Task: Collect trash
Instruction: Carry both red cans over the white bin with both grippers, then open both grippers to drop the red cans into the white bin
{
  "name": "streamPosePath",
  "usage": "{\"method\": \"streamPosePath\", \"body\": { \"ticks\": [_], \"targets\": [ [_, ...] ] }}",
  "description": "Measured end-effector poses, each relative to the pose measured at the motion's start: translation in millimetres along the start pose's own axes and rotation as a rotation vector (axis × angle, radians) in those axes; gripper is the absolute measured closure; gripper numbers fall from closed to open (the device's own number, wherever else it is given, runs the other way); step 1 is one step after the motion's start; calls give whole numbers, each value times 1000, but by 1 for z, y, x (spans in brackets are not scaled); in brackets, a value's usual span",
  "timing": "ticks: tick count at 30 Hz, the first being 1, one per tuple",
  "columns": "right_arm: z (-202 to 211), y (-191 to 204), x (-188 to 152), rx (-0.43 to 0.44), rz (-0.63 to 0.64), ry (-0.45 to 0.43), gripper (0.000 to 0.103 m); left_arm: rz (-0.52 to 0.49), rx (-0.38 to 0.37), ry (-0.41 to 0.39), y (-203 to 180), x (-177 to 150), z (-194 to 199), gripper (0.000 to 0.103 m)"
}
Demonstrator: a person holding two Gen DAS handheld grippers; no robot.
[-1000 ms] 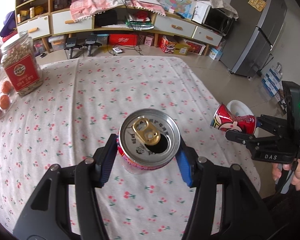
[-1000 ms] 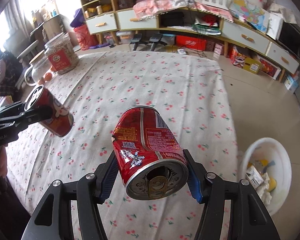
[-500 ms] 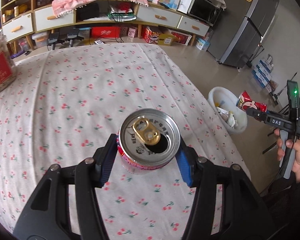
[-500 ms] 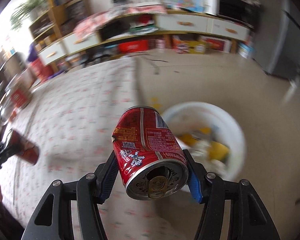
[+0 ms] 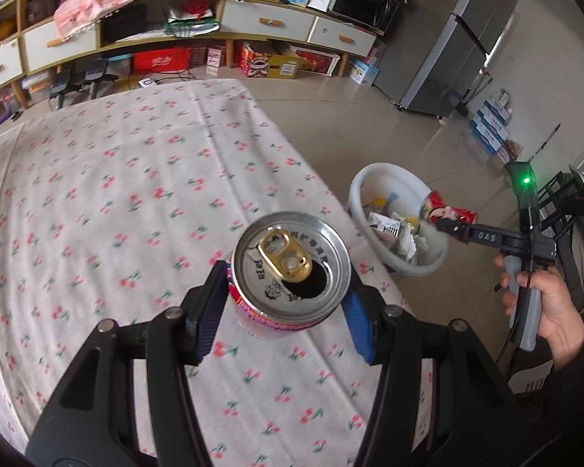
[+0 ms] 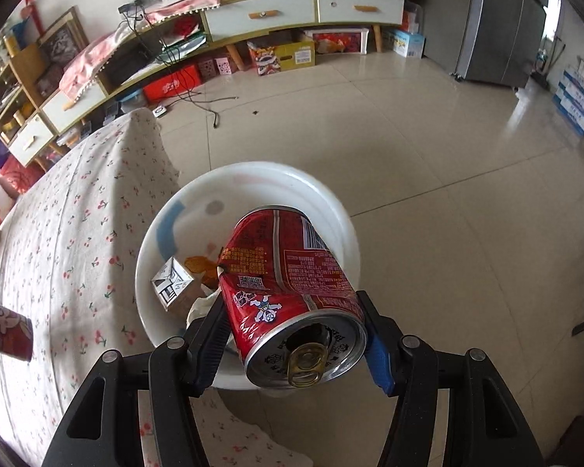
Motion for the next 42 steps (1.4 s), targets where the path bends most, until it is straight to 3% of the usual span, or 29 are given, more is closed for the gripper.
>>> {"method": "streamPosePath", "body": {
  "ticks": [3,9,20,28,34,38,42],
  "targets": [
    [-7,-2,-5,28,-3,23,40,-5,1,8,-7,9,-13,46],
    [19,-26,-3,57,-63,-29,33,-18,-31,16,-30,32,-45,45],
    [59,-95,-28,15,-189,-35,30,-115,-113,14,-94,70,-117,45],
    [59,-119,-36,-9,-240,-32,29,-137,-104,24,-102,78,-155,45],
    [61,-121,-39,-42,-218,-27,29,-130,-107,65,-101,72,-161,43],
    [71,-120,-40,-43,-213,-40,29,-118,-112,47,-101,71,-140,23],
    [84,-111,-40,-49,-194,-64,27,-122,-94,41,-94,66,-108,17]
  ]
}}
Point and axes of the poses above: each gripper's, at about its wrist camera, not at the fingertips, and z roughly against the way its jaws point, y to its left, x to its top, the point moved 9 cm from there along -z, roughly the way its jaws point, and after that the axes turned 14 degrees about -x, right-handed, at the moved point
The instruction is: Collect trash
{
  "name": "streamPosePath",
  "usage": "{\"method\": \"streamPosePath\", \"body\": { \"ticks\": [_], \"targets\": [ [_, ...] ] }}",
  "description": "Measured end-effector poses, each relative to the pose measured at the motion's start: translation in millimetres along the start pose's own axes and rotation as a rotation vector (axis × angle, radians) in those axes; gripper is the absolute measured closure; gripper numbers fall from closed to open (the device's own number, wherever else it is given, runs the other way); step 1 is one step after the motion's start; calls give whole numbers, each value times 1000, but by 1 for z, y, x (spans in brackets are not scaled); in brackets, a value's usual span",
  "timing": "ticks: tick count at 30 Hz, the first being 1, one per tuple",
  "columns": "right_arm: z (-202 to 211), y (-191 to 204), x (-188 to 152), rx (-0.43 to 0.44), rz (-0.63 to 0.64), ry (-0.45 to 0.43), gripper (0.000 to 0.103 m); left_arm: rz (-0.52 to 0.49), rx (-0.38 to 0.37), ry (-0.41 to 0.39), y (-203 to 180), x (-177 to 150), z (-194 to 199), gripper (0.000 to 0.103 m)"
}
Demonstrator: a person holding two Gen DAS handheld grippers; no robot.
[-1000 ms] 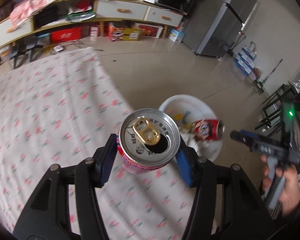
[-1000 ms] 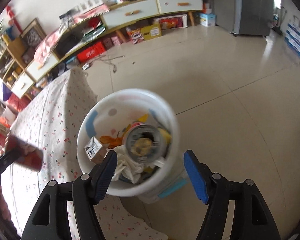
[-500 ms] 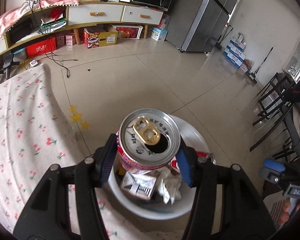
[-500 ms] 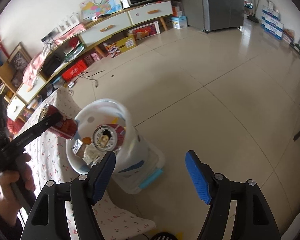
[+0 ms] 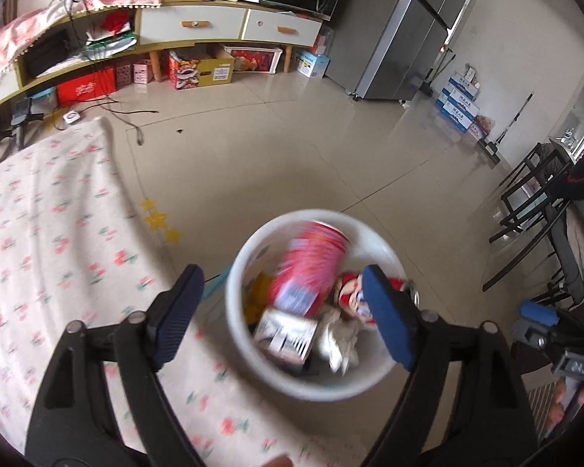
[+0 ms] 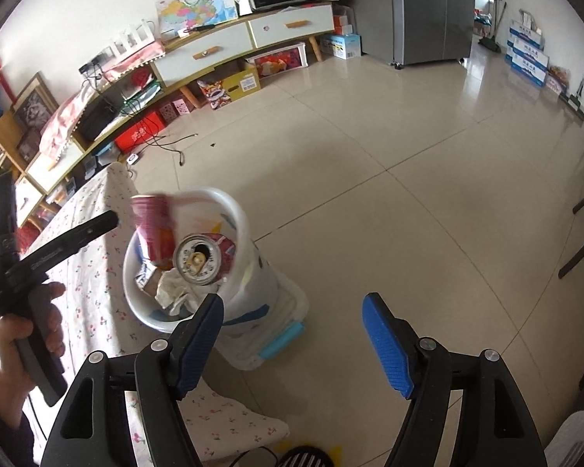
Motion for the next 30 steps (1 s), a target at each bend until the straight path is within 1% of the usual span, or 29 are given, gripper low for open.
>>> {"method": "streamPosePath", "body": {
  "ticks": [2,3,5,7,9,10,11,13,15,17,19,20,22,26,27,30],
  "targets": [
    [5,6,-2,-1,7,-5,25,-9,32,-4,6,-7,18,17],
    [9,11,-4,6,11,-4,25,-17,57,-12,9,-14,34,13],
    [15,21,-8,19,19,-9,25,-10,97,-15,17,-24,54,4],
    [25,32,-13,15,43,-23,25,-1,117,-30,23,-40,83,4],
    [40,46,-16,10,71,-54,23,7,143,-42,31,-49,104,1],
    [46,51,-17,11,78,-64,19,8,170,-49,35,-58,121,1],
    [55,59,-20,15,85,-82,18,7,187,-54,37,-60,128,1],
    [69,74,-27,21,103,-105,18,9,225,-71,40,-73,156,1],
    [86,91,-36,2,145,-140,17,5,239,-88,40,-83,177,1],
    [100,104,-43,-11,173,-177,17,5,279,-103,41,-95,197,1],
    [119,120,-54,-9,194,-218,16,25,299,-127,40,-105,214,1],
    [126,127,-58,-8,201,-236,16,28,304,-137,38,-110,221,1],
    [142,137,-69,-4,203,-282,16,20,342,-147,34,-120,232,1],
    [164,145,-93,-12,190,-375,12,3,400,-192,31,-141,255,1],
    [167,147,-101,-22,192,-396,12,11,411,-203,33,-145,259,1],
    [165,153,-112,-49,211,-411,12,69,458,-227,47,-158,271,1]
  ]
}}
Point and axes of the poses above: each gripper's, at about its wrist camera, not at the fingertips, and z roughly against the way its jaws point, y to its left, x to its top, the point moved 9 cm from there along -z, roughly the way its jaws point, and after that the axes turned 14 degrees about -x, right-handed, at the moved point
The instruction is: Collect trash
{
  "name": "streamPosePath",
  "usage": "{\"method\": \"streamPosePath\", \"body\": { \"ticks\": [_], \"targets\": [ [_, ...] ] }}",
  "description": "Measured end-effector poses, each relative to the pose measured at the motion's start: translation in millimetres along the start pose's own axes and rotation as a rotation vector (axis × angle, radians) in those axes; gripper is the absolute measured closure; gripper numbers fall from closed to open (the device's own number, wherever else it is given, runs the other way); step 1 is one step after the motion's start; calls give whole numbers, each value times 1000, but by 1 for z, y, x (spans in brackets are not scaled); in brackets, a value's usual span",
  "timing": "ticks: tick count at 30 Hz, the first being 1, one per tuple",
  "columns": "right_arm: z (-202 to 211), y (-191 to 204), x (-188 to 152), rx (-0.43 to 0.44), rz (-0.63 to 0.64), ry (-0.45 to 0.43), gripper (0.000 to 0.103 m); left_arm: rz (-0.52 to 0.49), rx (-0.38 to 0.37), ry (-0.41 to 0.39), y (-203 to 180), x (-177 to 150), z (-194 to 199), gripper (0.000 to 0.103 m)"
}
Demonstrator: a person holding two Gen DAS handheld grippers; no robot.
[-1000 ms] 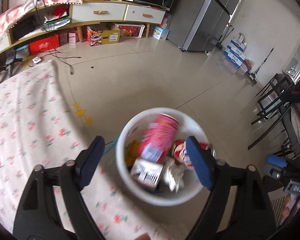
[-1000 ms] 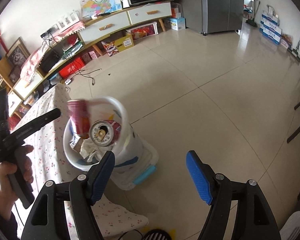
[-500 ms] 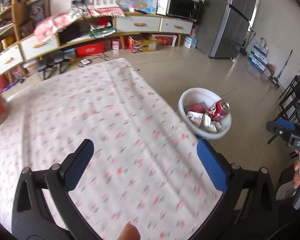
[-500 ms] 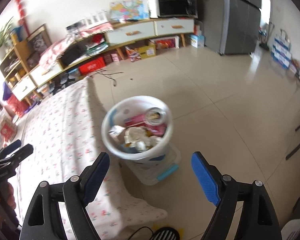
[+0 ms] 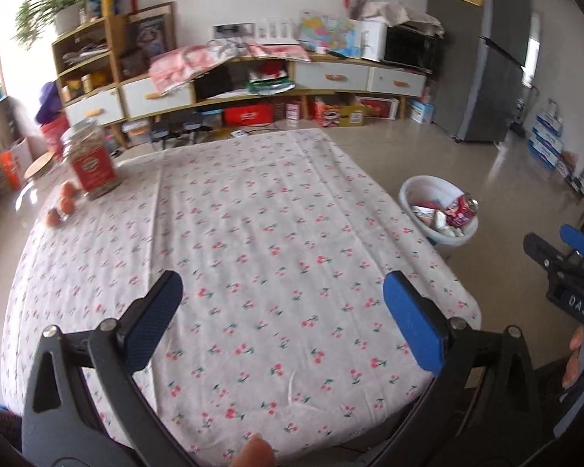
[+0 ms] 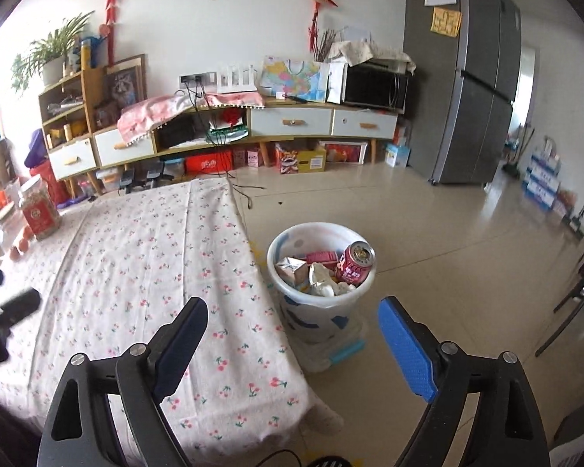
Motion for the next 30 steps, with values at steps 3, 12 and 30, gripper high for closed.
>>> {"method": "streamPosePath", "body": {
  "ticks": [3,12,30],
  "targets": [
    [3,13,0,1,34,-22,12,41,44,-10,18,-8,3,1],
    [5,37,-1,28,78,-47,12,57,56,-22,28,-18,7,1],
    [4,42,-7,42,92,-37,12,51,50,-19,25,-21,9,1]
  ]
}}
Point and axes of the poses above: each gripper's, at about its wrist camera, not at the fingertips, and z roughly against the way its jaws point, y to its left, x to its top, the point moved 9 cm from there along -z, roughly the way its jaws point, and after that the axes turned 14 degrees about -x, right-handed, at the moved point
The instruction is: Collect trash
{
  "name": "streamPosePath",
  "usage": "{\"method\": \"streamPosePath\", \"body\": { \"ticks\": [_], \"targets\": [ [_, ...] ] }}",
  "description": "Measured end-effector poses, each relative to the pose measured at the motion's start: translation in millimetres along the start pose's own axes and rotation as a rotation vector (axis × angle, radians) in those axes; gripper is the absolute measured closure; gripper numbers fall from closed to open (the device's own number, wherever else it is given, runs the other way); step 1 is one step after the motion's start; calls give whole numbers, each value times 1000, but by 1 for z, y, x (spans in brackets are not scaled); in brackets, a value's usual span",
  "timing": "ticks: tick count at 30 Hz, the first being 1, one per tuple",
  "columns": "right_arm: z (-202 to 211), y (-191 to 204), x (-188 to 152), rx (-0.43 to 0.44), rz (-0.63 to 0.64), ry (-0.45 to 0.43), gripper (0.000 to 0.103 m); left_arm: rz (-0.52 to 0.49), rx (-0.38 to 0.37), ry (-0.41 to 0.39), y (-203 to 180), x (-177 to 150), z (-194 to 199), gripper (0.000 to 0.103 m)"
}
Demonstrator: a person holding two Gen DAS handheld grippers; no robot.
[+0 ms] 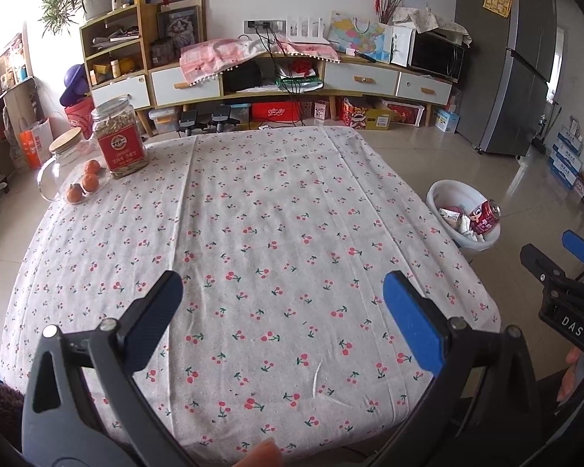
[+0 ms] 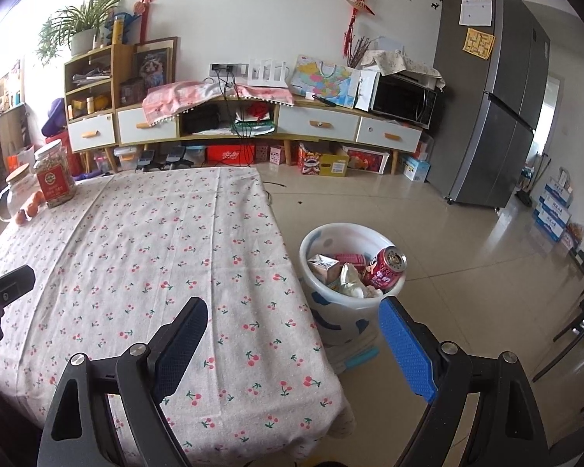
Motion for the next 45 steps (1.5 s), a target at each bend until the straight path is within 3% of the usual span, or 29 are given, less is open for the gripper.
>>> {"method": "streamPosePath", "body": {
  "ticks": [45],
  "targets": [
    [0,-4,2,-2,-22,-14,12,-4,1,8,-5,-2,0,1]
  ]
}}
Point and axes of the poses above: each gripper's, at about its wrist camera, not at the fingertips, and z roughly against the way its jaws point, y to its left, x to its top, the point moved 9 cm from there along -z, roughly the way its jaws point, and after that the axes turned 14 degrees about -x, right-handed, at the moved point
